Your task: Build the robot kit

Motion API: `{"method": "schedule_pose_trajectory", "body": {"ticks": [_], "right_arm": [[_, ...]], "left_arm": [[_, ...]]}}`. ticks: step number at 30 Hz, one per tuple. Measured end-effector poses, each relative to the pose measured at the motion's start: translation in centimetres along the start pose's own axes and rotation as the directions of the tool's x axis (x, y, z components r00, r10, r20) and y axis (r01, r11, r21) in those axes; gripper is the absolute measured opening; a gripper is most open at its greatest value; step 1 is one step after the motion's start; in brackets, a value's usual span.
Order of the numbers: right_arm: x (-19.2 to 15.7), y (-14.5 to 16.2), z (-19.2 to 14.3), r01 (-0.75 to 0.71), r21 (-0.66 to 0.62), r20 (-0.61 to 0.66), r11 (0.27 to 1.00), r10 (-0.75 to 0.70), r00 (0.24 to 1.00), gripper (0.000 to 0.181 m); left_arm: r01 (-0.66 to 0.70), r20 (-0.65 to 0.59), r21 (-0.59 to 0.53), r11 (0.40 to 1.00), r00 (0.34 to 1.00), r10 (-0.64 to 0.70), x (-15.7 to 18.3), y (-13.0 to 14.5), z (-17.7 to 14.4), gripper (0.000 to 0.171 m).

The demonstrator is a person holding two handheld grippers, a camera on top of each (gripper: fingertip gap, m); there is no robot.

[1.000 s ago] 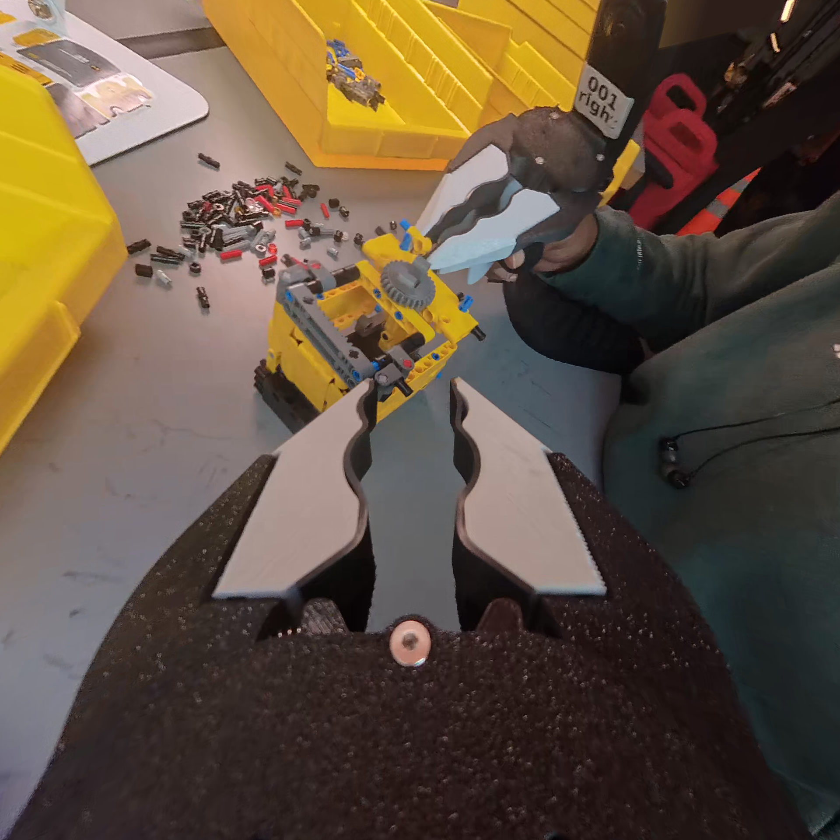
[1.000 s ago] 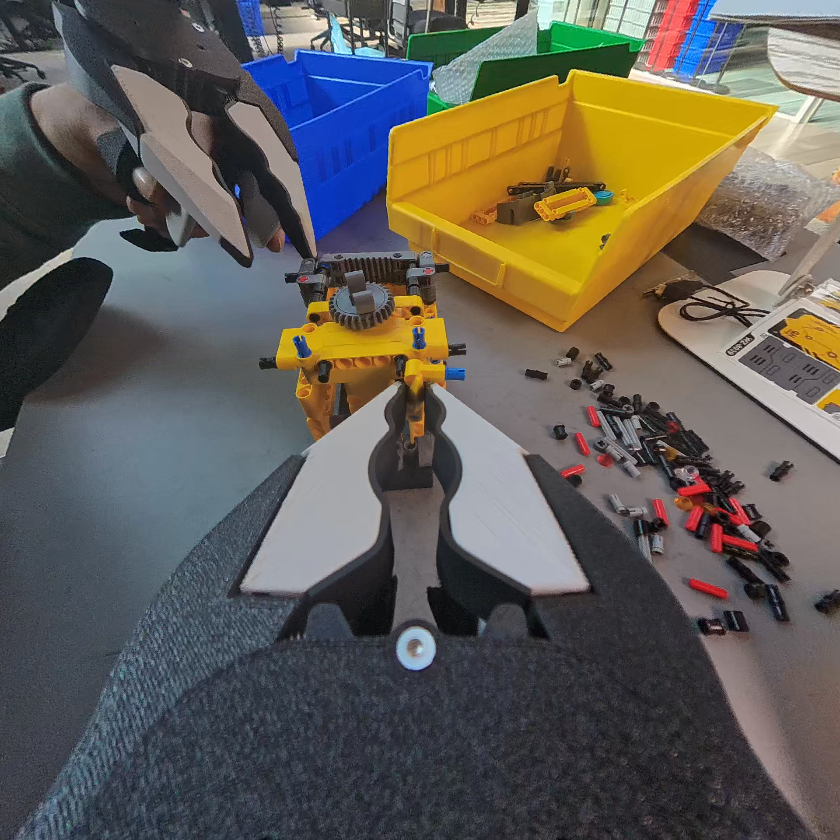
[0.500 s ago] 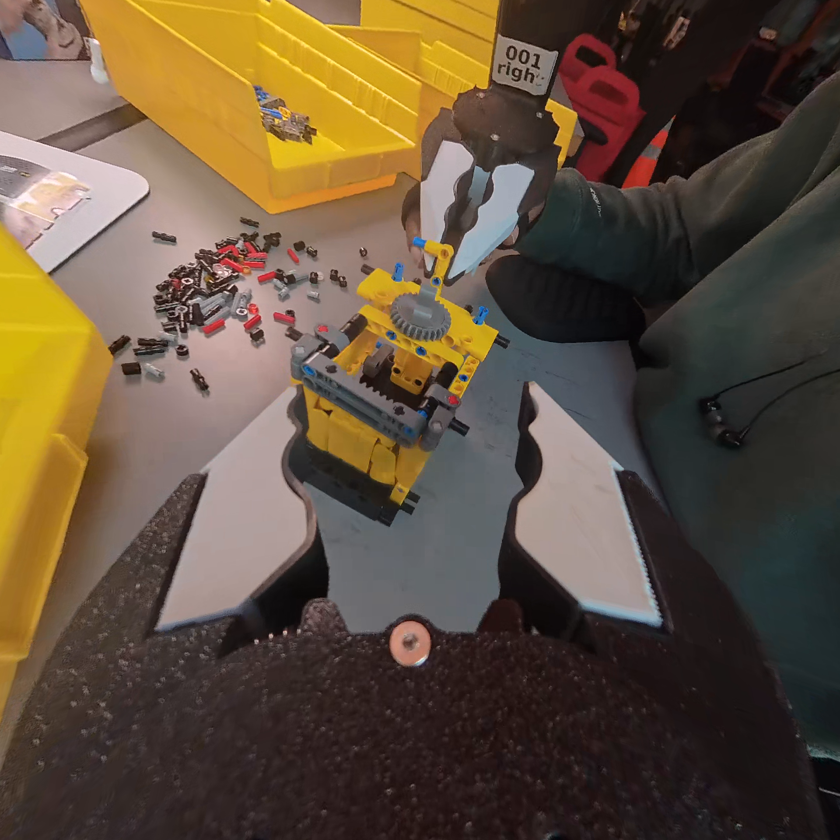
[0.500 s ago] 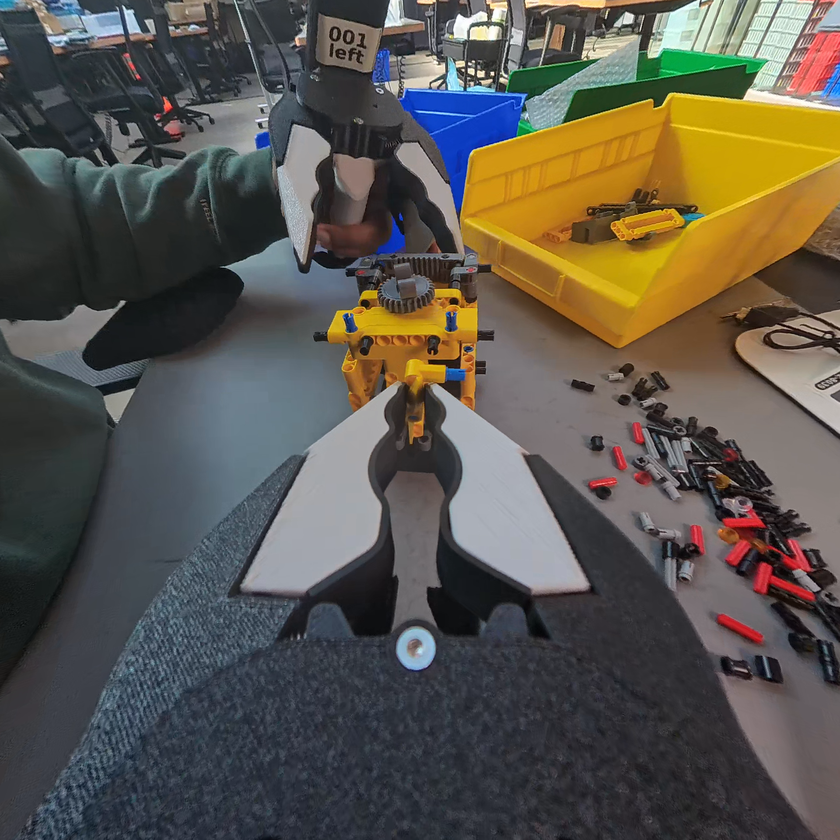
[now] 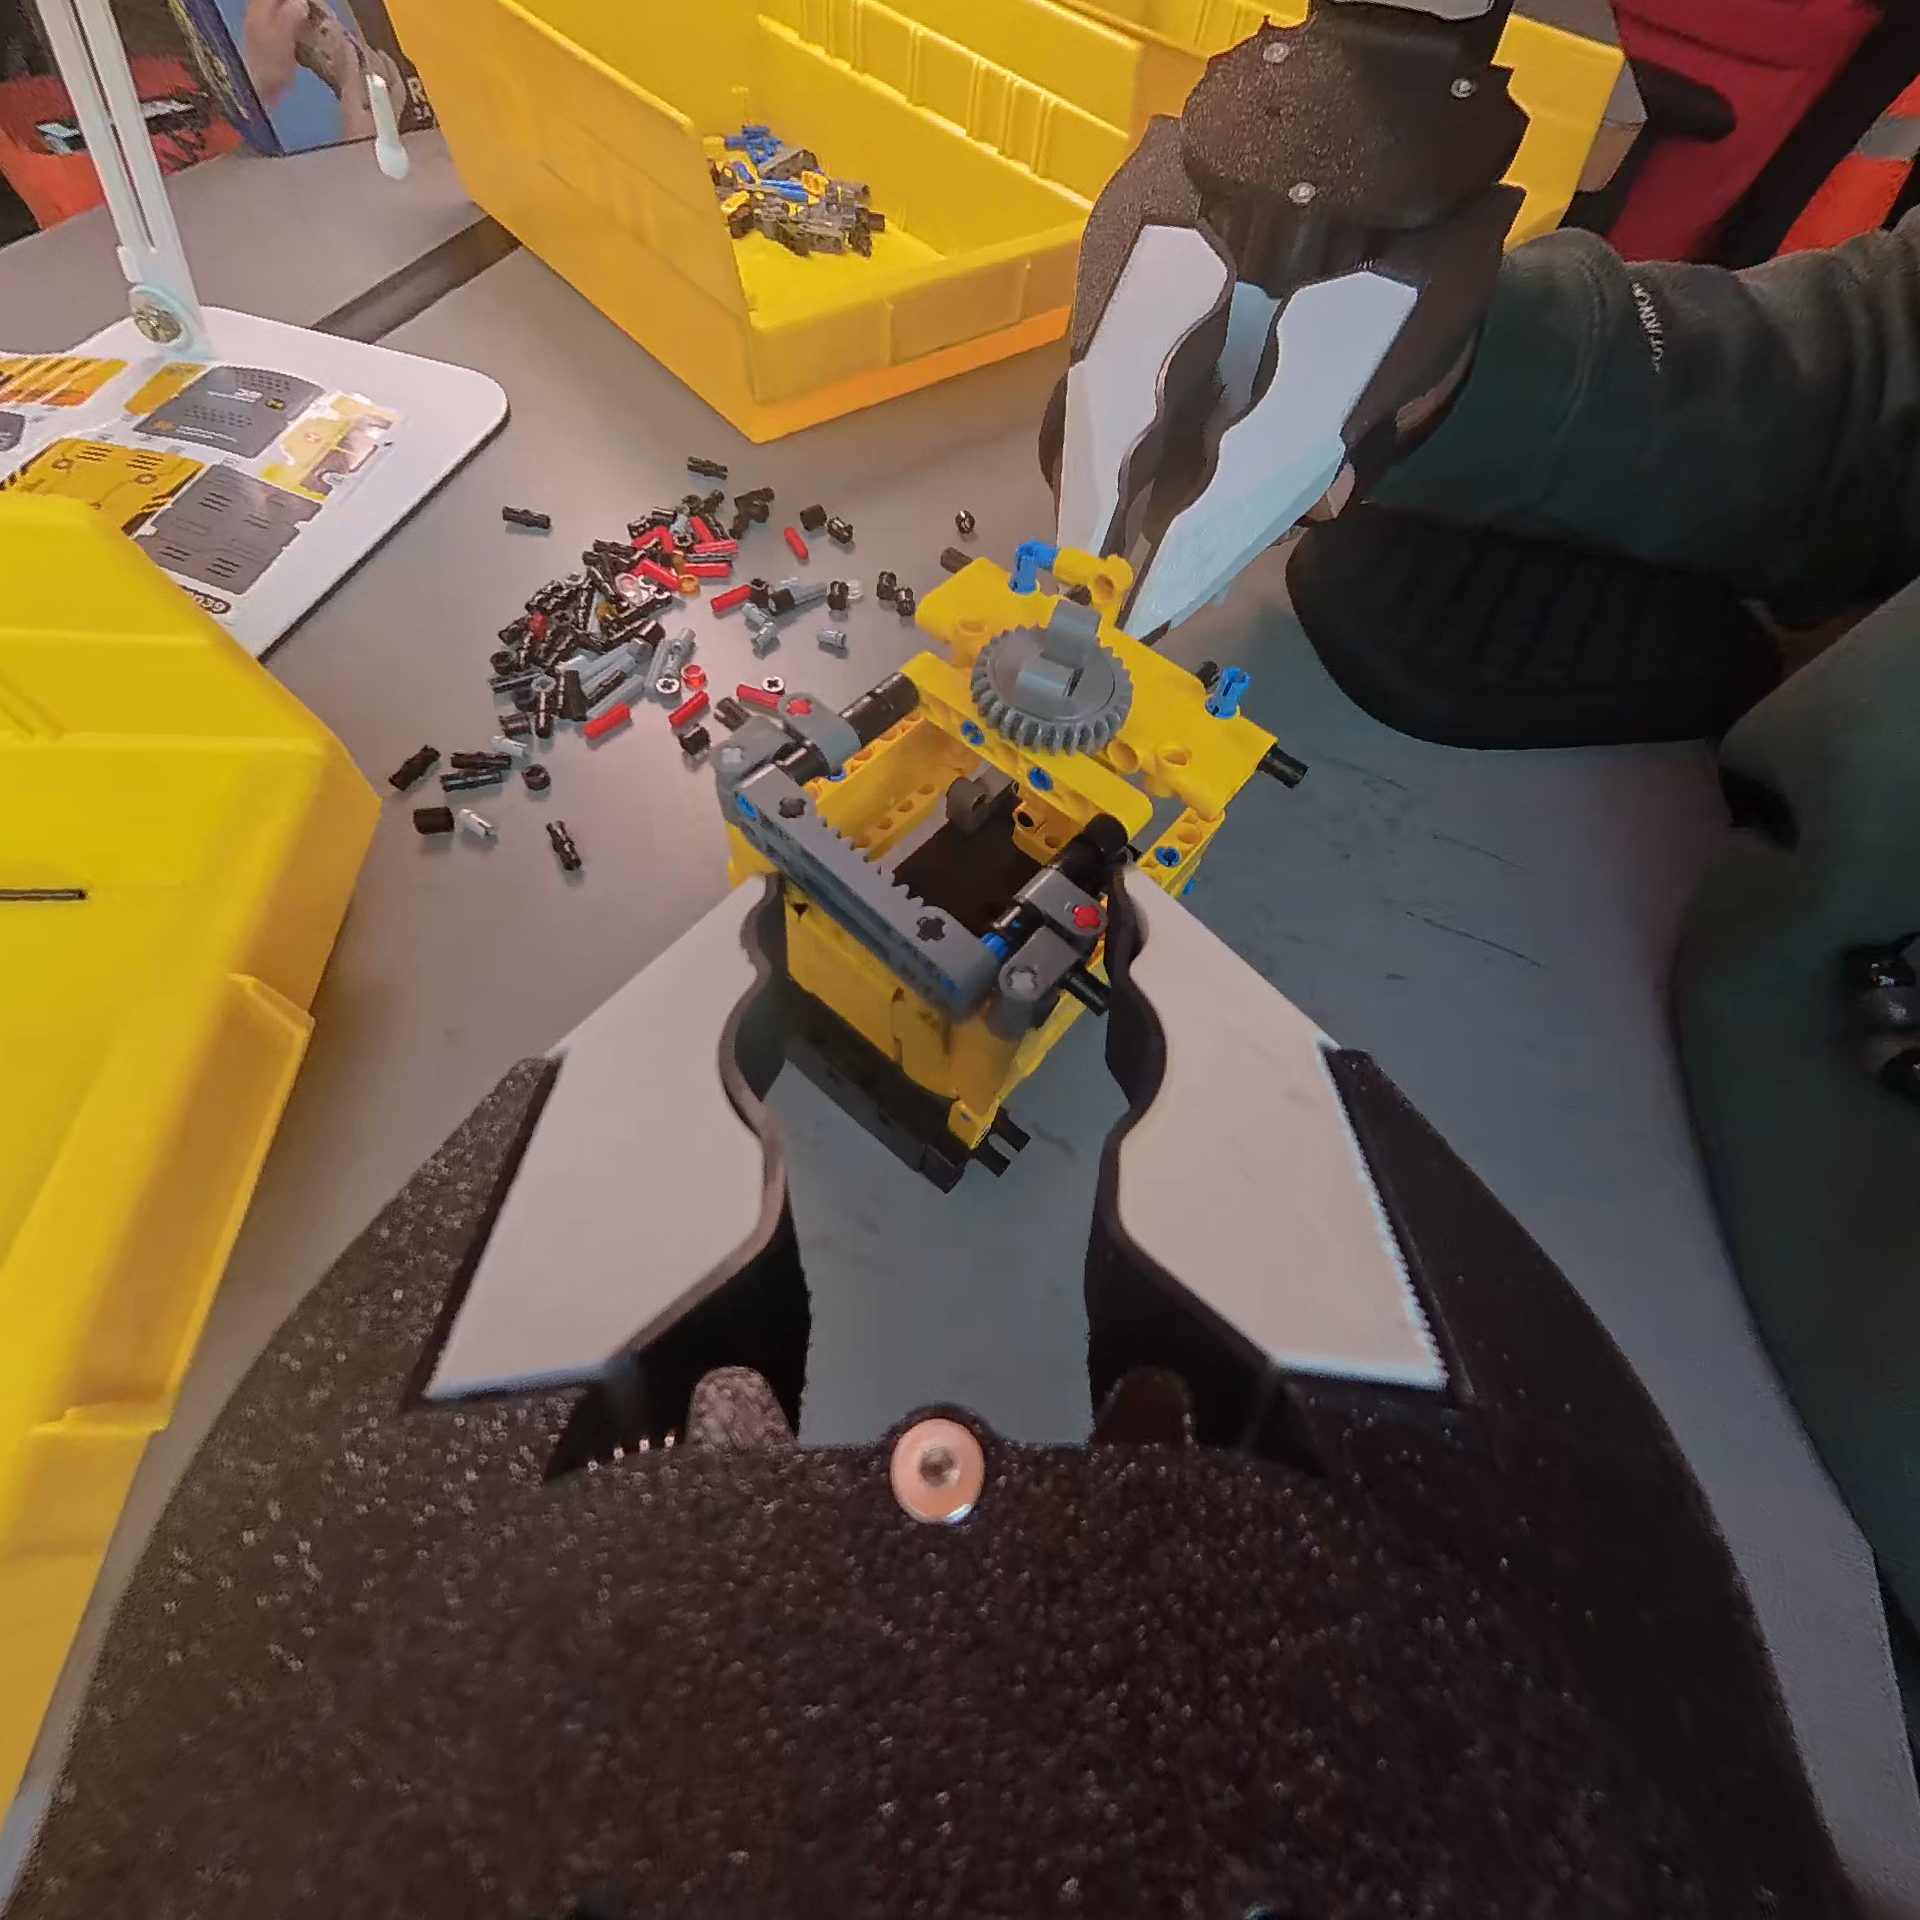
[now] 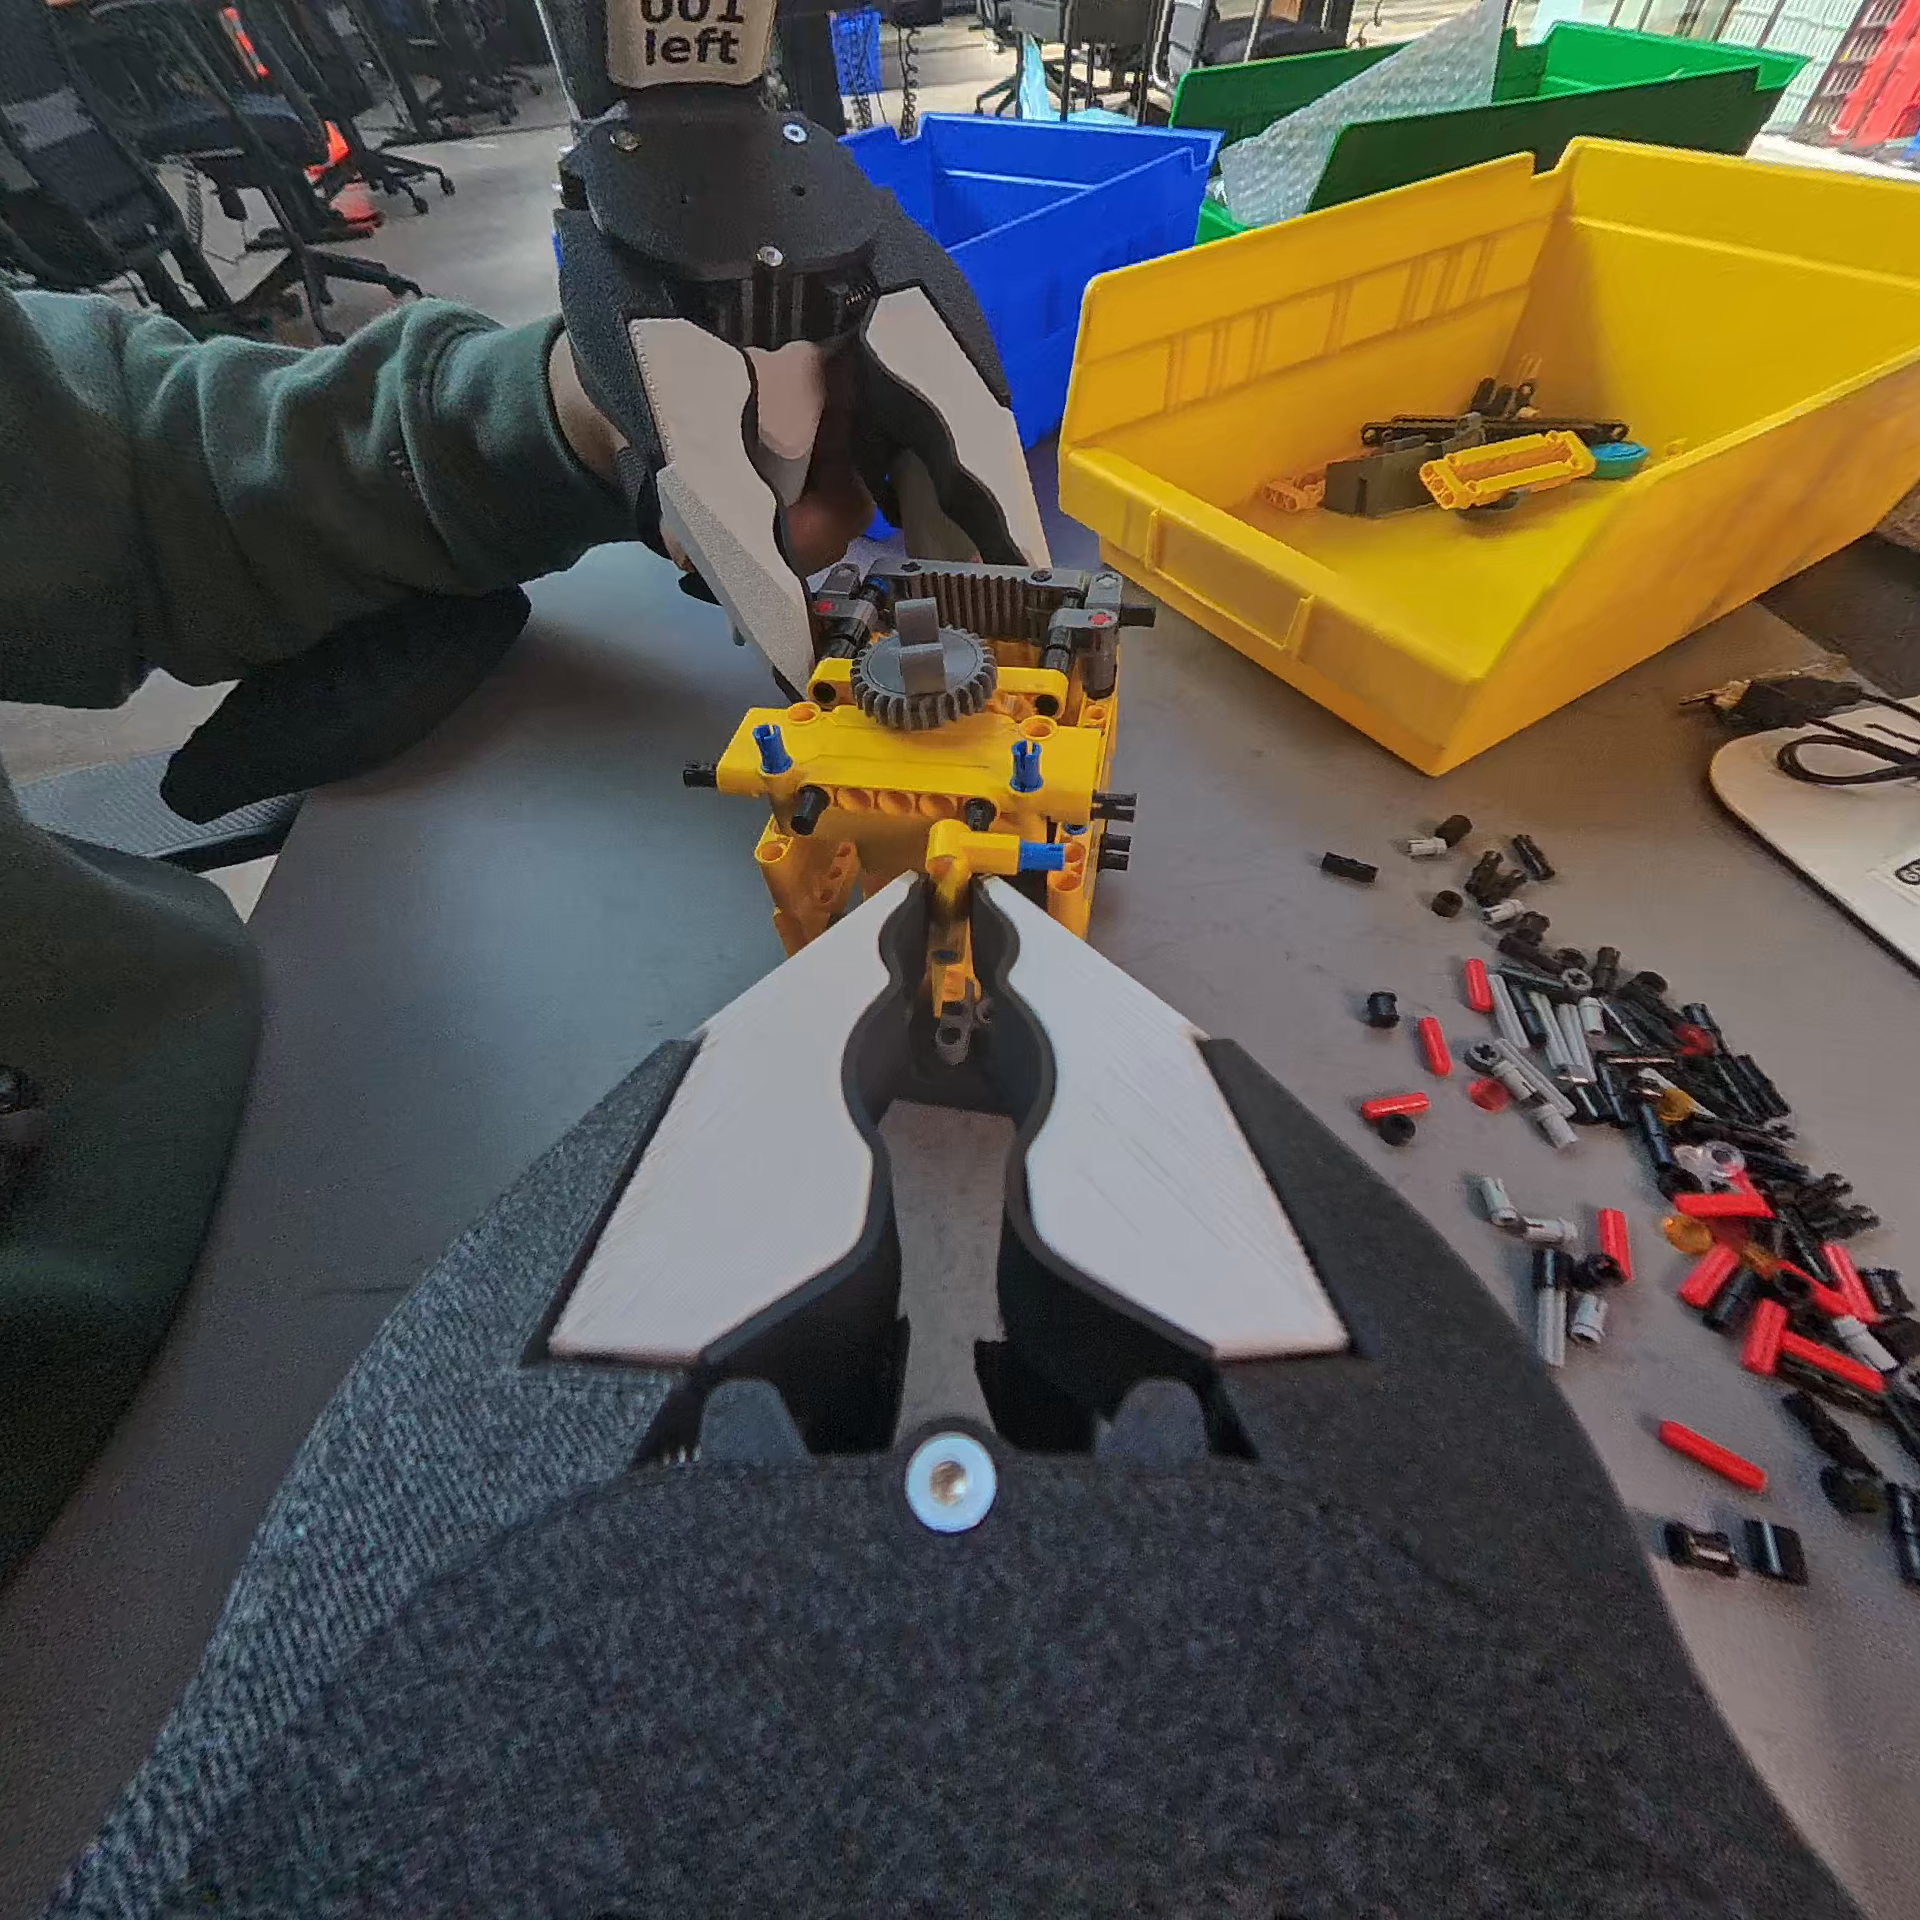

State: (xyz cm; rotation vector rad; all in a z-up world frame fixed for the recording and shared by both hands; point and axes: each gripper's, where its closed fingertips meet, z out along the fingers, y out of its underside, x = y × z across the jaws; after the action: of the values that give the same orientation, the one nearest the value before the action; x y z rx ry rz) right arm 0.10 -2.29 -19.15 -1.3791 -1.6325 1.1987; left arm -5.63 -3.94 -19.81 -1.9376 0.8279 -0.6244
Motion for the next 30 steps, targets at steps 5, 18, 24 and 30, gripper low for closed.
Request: {"method": "schedule_pose_trajectory", "body": {"ticks": [5, 18, 24, 30], "right_arm": [[0.2, -0.03, -0.09, -0.029, -0.027, -0.008, 0.999, 0.029, 1.0, 0.006], [0.34, 0.37, 0.14, 0.004, -0.129, -0.034, 0.992, -0.009, 0.999, 0.006], [0.81, 0.35, 0.09, 0.033, -0.181, -0.082, 0.983, -0.049, 0.995, 0.005], [0.87, 0.28, 0.18, 0.045, -0.194, -0.096, 0.98, -0.064, 0.993, 0.006]], "left_arm": [[-0.019, 0.035, -0.001, 1.0, 0.999, 0.019, 0.12, 0.02, 0.05, 0.061], [0.018, 0.04, 0.045, 0.999, 0.999, -0.02, -0.09, -0.08, 0.06, 0.061], [0.026, 0.038, 0.048, 0.999, 0.999, -0.028, -0.05, -0.06, 0.0, 0.06], [0.032, 0.047, 0.045, 0.998, 0.998, -0.034, 0.0, -0.06, 0.02, 0.06]]}}
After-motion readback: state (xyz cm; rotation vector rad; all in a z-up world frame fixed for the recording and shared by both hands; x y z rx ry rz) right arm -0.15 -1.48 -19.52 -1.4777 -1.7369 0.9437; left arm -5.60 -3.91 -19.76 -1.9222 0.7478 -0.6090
